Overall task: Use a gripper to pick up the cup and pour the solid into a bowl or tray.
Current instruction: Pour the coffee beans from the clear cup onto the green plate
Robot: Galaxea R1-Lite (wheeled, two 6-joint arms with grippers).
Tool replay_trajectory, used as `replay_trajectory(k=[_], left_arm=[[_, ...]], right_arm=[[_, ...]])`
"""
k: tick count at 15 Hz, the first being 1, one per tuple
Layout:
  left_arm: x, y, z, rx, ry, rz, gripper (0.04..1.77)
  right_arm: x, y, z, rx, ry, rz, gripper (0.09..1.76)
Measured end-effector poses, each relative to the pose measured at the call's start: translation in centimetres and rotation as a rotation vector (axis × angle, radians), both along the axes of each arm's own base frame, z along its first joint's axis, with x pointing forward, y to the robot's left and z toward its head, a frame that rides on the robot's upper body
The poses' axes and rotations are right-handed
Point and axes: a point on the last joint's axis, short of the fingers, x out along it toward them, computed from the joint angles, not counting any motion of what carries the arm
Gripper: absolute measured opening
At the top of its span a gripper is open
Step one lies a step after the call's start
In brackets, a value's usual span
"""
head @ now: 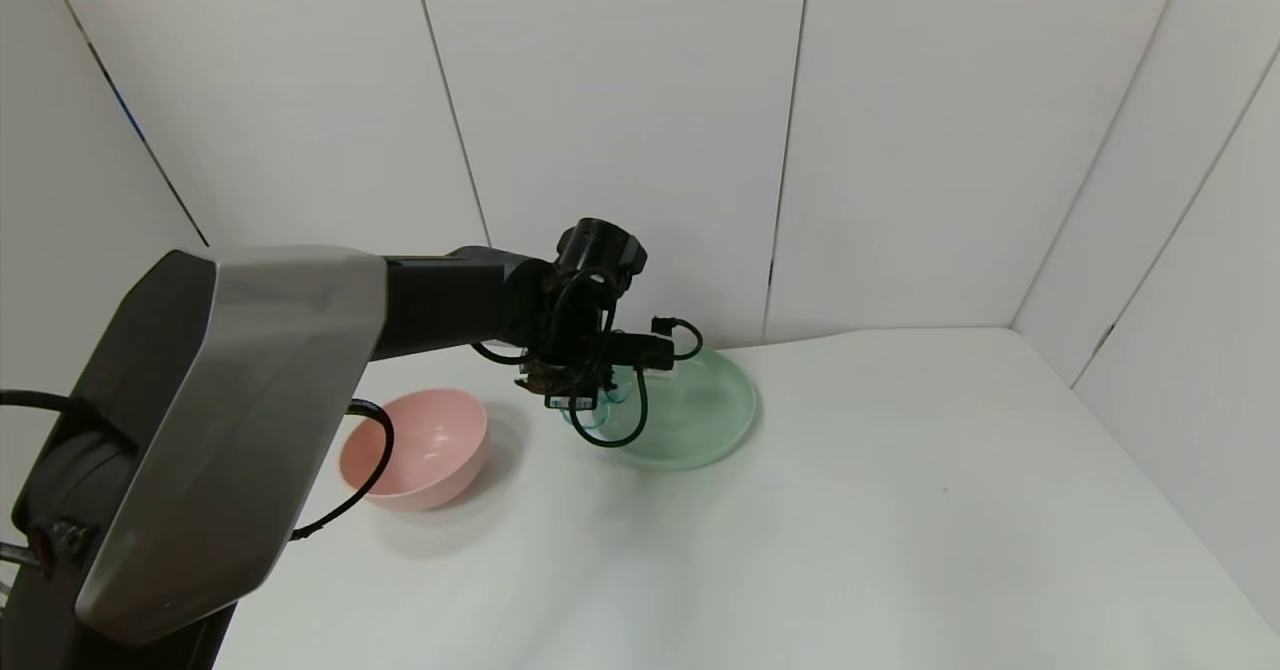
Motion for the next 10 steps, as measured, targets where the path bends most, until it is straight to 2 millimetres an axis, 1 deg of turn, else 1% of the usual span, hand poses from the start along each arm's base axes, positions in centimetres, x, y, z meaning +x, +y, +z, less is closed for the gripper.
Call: replay_trajectory(k=[10], left_arm=[[-0.6,-1.7,-0.6,0.138,-0.042,0.023,1.31]], right_arm=[[0.0,0.0,0.0,0.000,0.000,0.000,1.71]])
